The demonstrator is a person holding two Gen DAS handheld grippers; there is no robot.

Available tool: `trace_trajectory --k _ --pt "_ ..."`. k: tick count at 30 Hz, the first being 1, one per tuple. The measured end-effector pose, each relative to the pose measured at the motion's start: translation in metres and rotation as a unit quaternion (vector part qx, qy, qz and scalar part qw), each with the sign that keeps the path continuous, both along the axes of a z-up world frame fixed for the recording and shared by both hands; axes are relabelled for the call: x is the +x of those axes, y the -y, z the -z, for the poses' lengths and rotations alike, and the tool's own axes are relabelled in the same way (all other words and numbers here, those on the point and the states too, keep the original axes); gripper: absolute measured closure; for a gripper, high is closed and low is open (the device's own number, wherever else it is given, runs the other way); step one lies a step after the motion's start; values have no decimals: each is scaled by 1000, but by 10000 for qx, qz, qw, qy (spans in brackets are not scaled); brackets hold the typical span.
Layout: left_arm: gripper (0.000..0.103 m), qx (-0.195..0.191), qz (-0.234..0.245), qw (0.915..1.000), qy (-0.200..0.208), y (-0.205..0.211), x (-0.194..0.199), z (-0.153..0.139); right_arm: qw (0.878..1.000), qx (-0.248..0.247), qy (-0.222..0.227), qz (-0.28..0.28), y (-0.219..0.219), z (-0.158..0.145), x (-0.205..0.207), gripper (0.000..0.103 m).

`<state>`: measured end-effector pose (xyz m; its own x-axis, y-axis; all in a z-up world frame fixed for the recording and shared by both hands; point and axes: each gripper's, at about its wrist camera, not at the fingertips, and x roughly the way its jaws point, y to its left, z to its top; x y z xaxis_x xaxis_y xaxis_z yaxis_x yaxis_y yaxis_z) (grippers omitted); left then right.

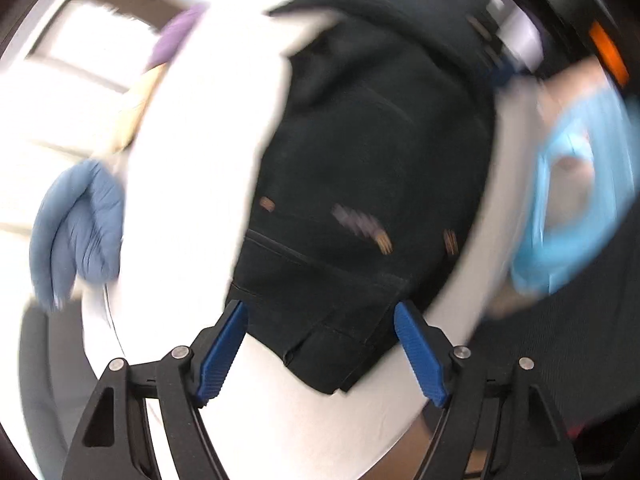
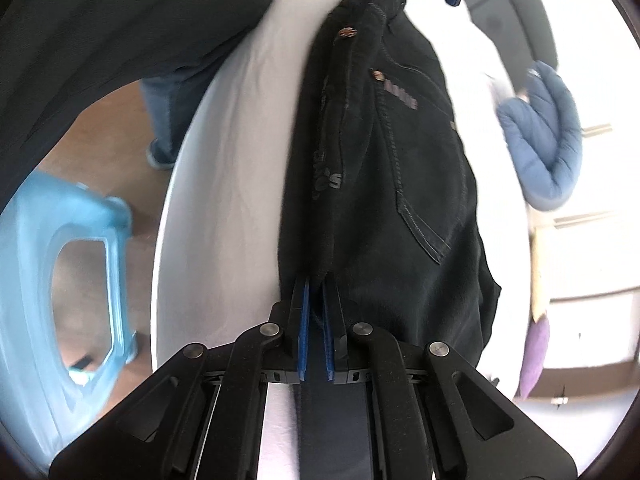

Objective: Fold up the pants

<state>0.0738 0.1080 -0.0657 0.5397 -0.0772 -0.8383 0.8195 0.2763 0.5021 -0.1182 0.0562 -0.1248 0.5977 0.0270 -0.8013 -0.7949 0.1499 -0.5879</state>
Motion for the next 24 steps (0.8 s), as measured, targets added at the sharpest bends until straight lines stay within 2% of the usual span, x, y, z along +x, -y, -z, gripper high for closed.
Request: trace_trajectory --k 2,4,6,8,11,13,15,16,17,19,22,24 --pt "25 -697 -402 9965 -232 20 9 -8 9997 126 114 195 0 0 0 95" --pt "25 -957 -522 9935 -313 40 10 -6 9984 311 241 416 -1 -2 -1 93" --pt "25 -886 -532 9942 -286 60 10 3 9969 453 271 575 1 -4 -2 93" --pt "25 -634 -586 9959 -258 63 12 12 9962 502 371 609 2 -5 -5 93" --pt "25 -165 -726 9971 -164 39 16 22 9952 557 423 683 0 0 -5 93" --pt "25 -83 -916 9955 -217 13 21 19 9943 609 420 771 -2 2 -2 93" --pt "25 -130 -1435 9895 -85 -16 31 10 9940 597 447 806 -6 5 -1 93" --pt "25 -275 -1664 9857 -75 -24 35 3 9938 597 476 811 -9 7 -1 93" --pt "25 -618 -1891 9799 -127 -29 38 -8 9935 598 501 827 -11 8 0 93" --pt "25 -1119 -2010 9728 -262 -22 37 -16 9934 558 543 847 -14 10 1 93" --pt "25 -1796 -1983 9623 -500 18 37 -15 9941 374 716 730 -20 17 -2 93" --pt "25 -2033 -2017 9550 -768 41 42 -3 9937 253 891 633 -23 21 -7 93"
